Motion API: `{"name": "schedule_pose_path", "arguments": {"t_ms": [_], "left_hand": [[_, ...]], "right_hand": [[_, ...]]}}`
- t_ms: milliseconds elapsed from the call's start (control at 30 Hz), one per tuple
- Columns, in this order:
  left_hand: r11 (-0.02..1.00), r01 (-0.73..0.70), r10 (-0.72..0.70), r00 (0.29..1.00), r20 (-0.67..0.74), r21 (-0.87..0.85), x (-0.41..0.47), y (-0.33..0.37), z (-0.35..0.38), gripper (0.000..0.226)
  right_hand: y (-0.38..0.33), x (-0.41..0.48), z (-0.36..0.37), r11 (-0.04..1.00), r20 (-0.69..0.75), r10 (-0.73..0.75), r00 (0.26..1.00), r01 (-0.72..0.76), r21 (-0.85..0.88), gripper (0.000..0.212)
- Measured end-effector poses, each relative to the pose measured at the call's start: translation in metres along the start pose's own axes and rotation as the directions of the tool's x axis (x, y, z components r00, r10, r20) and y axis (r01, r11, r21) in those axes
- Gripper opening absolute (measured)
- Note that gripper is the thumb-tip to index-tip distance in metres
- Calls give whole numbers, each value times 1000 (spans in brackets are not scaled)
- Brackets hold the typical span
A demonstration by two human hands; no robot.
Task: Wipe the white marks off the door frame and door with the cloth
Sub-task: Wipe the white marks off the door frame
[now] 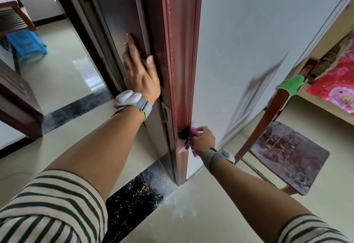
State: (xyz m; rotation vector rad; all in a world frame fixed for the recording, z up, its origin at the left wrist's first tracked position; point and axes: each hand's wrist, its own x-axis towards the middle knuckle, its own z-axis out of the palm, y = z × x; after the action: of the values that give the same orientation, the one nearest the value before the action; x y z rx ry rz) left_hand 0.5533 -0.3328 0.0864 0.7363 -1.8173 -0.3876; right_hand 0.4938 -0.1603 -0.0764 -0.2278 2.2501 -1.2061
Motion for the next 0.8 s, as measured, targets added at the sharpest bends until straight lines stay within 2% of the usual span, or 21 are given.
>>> {"name": "schedule_pose_path", "arguments": {"t_ms": [67,133,200,233,300,400,433,500,567,633,667,733,800], "left_hand": [[1000,-2,2,1000,1,3,1,1,-1,85],[1000,2,-2,1000,-1,4,1,2,0,85],[1000,-3,3,1000,11,3,0,2,-1,84],[1000,-6,6,1000,19,6,0,2,-2,84],[1000,-3,3,1000,26,15,0,2,-4,84],[1000,13,-14,999,31,23,-1,4,-5,85],[1000,18,-19,999,32,23,-1,4,-5,85],[1000,20,-21,999,39,19,-1,3,-5,85],[1000,24,-25,999,47,16,0,2,-5,86],[1000,28,-29,998,61,14,0,2,-6,86],[1000,22,-23,997,72,14,0,2,-7,87],[1000,-3,1,996,91,24,0,0,-10,88],[1000,-15,12,994,106,23,1,-1,-14,88]], "right_hand": [[-5,-10,8,999,-38,-31,999,33,41,22],[-7,-22,18,995,109,-100,989,101,-3,26],[-5,-38,20,961,239,-210,948,245,-127,36],[-3,-42,18,943,212,-251,944,288,-167,37],[-8,-45,5,939,63,-291,955,298,-171,28],[-26,-43,-6,933,-91,-357,930,359,3,14],[-32,-43,-5,912,-121,-393,912,403,71,15],[-36,-46,0,863,-123,-486,865,497,87,22],[-27,-44,8,852,45,-520,853,522,-37,25],[-13,-43,11,827,301,-426,853,502,-253,29],[-6,-42,9,808,327,-394,859,493,-323,31],[-4,-41,1,838,186,-414,891,453,-306,28],[-12,-41,-8,855,-7,-491,871,480,-196,22]]}}
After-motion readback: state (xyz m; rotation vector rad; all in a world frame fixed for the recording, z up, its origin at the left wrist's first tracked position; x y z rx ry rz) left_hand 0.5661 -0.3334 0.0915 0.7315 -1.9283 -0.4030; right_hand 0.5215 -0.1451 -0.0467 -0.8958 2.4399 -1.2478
